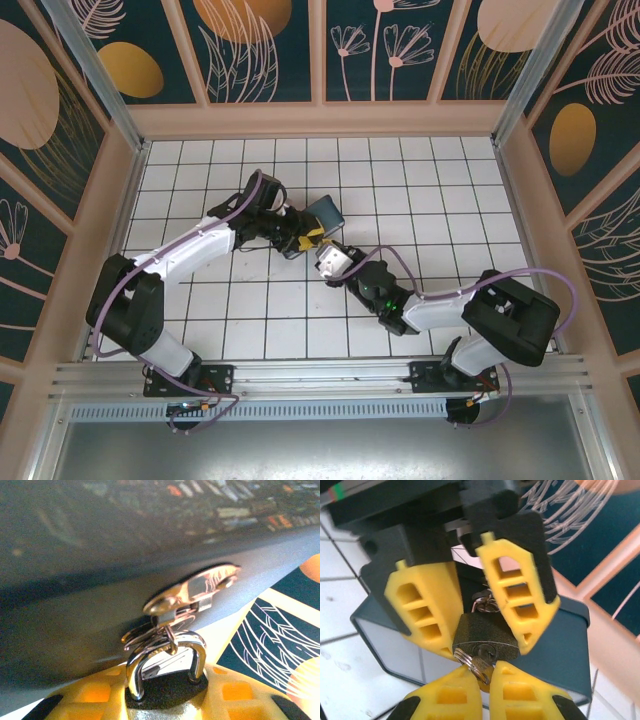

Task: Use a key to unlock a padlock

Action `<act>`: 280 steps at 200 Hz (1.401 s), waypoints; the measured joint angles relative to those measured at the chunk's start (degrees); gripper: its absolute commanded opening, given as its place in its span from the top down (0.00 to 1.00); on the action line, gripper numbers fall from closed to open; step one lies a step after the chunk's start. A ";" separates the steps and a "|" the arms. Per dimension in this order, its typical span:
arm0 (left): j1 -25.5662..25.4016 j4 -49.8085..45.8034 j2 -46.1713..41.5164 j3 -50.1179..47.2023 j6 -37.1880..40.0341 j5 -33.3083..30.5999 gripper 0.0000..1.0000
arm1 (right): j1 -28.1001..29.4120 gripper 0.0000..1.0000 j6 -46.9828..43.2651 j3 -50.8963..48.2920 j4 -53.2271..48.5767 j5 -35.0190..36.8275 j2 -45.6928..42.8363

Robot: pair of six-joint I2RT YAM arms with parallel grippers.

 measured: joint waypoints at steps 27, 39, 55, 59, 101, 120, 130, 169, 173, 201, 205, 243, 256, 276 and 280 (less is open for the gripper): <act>-0.20 0.31 -0.11 0.00 -0.11 -0.44 0.89 | 1.55 1.00 12.48 0.24 -0.09 3.48 0.04; -0.46 0.02 -0.11 0.00 0.11 -0.83 0.89 | 2.43 0.95 17.00 0.24 -0.28 4.85 0.04; -0.66 -0.48 -0.11 0.02 0.74 -1.20 0.88 | 2.91 0.73 22.77 0.63 -1.55 5.20 0.00; -0.72 -0.68 -0.11 0.07 0.98 -1.33 0.89 | 2.95 0.70 23.56 0.87 -2.14 5.01 -0.09; -1.09 -5.31 1.60 3.50 6.49 -4.94 0.89 | 3.10 0.53 30.95 -0.59 -10.25 -0.94 -10.40; -1.09 -6.23 2.82 4.63 8.68 -6.38 0.89 | 1.49 0.52 33.90 -2.45 -15.72 -4.11 -19.26; -1.09 -7.28 3.21 5.14 9.70 -7.45 0.89 | -0.55 0.55 36.68 -3.02 -18.27 -5.09 -23.34; -1.31 -9.99 4.20 6.67 12.57 -10.71 0.84 | -14.95 0.62 50.07 -3.15 -23.98 -13.05 -27.85; -1.46 -10.08 4.24 6.73 12.85 -11.19 0.85 | -15.91 0.62 51.10 -3.15 -24.48 -13.68 -27.45; -3.10 -10.21 5.25 6.86 14.14 -13.84 0.87 | -18.25 0.61 55.76 -1.49 -26.16 -20.26 -22.01; -3.39 -10.19 5.44 6.84 14.19 -14.14 0.87 | -18.36 0.61 56.41 -1.07 -26.03 -21.62 -20.83; -4.52 -9.86 5.81 6.84 13.73 -14.67 0.86 | -18.58 0.59 64.96 -0.15 -16.81 -32.74 -9.44; -4.52 -9.16 5.81 6.69 13.05 -14.47 0.87 | -18.45 0.59 68.06 -0.61 -12.09 -34.60 -6.51; -4.50 -8.46 5.79 6.56 12.11 -14.25 0.86 | -17.62 0.55 71.47 -0.68 -6.34 -35.43 -3.08; -4.52 -8.41 5.79 6.56 11.91 -14.21 0.86 | -17.31 0.54 71.80 -0.68 -5.31 -35.43 -2.47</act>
